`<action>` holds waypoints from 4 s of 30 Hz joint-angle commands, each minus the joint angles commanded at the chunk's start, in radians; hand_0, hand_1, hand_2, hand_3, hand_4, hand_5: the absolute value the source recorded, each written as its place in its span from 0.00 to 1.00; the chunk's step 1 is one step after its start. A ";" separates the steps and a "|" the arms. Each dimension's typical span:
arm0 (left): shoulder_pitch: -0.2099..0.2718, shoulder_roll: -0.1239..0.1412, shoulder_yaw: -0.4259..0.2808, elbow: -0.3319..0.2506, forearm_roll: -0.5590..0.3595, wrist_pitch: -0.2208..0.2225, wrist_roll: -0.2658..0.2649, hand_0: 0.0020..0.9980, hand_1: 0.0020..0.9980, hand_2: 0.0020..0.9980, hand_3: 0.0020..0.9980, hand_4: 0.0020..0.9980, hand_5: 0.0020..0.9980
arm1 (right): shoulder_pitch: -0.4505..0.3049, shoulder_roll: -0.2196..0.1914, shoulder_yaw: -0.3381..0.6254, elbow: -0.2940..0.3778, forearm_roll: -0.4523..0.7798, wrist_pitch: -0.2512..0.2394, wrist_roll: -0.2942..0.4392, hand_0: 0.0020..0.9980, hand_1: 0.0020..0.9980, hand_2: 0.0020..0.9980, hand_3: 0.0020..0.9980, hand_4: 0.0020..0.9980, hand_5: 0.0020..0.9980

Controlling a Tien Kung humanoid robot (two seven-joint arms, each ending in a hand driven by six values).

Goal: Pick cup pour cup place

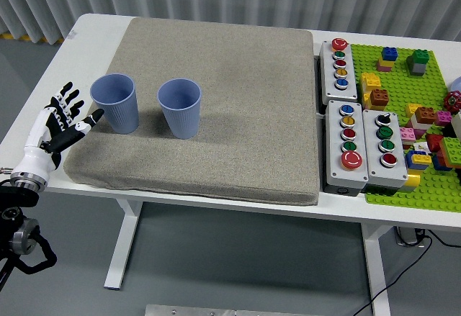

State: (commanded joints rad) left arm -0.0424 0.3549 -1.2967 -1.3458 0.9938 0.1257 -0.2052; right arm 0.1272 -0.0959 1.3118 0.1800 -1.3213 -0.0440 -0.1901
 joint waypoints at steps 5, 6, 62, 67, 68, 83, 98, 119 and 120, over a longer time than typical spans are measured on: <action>-0.003 0.002 0.013 0.006 0.016 -0.004 0.007 0.96 0.92 1.00 1.00 0.93 0.31 | 0.000 0.000 -0.004 0.000 0.002 0.001 0.000 0.70 0.70 0.63 0.62 0.18 0.33; -0.003 0.002 0.014 0.006 0.016 -0.005 0.007 0.96 0.92 1.00 1.00 0.92 0.28 | 0.000 0.000 -0.004 0.000 0.002 0.001 0.000 0.70 0.70 0.63 0.62 0.18 0.33; -0.196 -0.045 0.134 0.196 -0.008 -0.002 -0.003 0.95 0.91 1.00 1.00 0.85 0.21 | 0.018 -0.001 -0.023 0.000 0.023 -0.001 0.001 0.70 0.70 0.63 0.62 0.17 0.33; -0.193 -0.048 0.137 0.190 -0.003 -0.004 -0.002 0.95 0.91 1.00 1.00 0.82 0.16 | 0.018 -0.002 -0.020 0.000 0.020 0.000 0.001 0.70 0.70 0.63 0.62 0.17 0.33; -0.192 -0.048 0.137 0.188 -0.002 -0.004 -0.002 0.95 0.91 1.00 1.00 0.82 0.16 | 0.018 -0.002 -0.020 0.000 0.020 0.000 0.001 0.70 0.70 0.63 0.62 0.17 0.33; -0.219 -0.053 0.158 0.196 0.001 0.001 0.000 0.95 0.91 1.00 1.00 0.82 0.16 | 0.016 -0.003 -0.017 0.000 0.016 0.000 0.001 0.70 0.70 0.63 0.62 0.17 0.33; -0.206 -0.056 0.161 0.189 -0.001 0.050 -0.012 0.88 0.81 0.93 1.00 0.81 0.17 | 0.009 -0.002 -0.012 0.000 0.002 0.003 -0.001 0.70 0.70 0.63 0.62 0.17 0.33; -0.207 -0.060 0.168 0.184 0.006 0.043 -0.011 0.87 0.81 0.92 1.00 0.81 0.18 | 0.013 -0.003 -0.013 0.000 0.007 0.003 0.000 0.70 0.70 0.63 0.62 0.17 0.33; -0.208 -0.060 0.168 0.185 0.006 0.041 -0.011 0.87 0.82 0.94 1.00 0.80 0.16 | 0.013 -0.003 -0.012 0.000 0.007 0.003 0.000 0.70 0.70 0.63 0.62 0.17 0.33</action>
State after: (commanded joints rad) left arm -0.2505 0.2945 -1.1284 -1.1613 0.9994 0.1670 -0.2167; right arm 0.1399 -0.0990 1.2996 0.1800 -1.3147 -0.0415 -0.1900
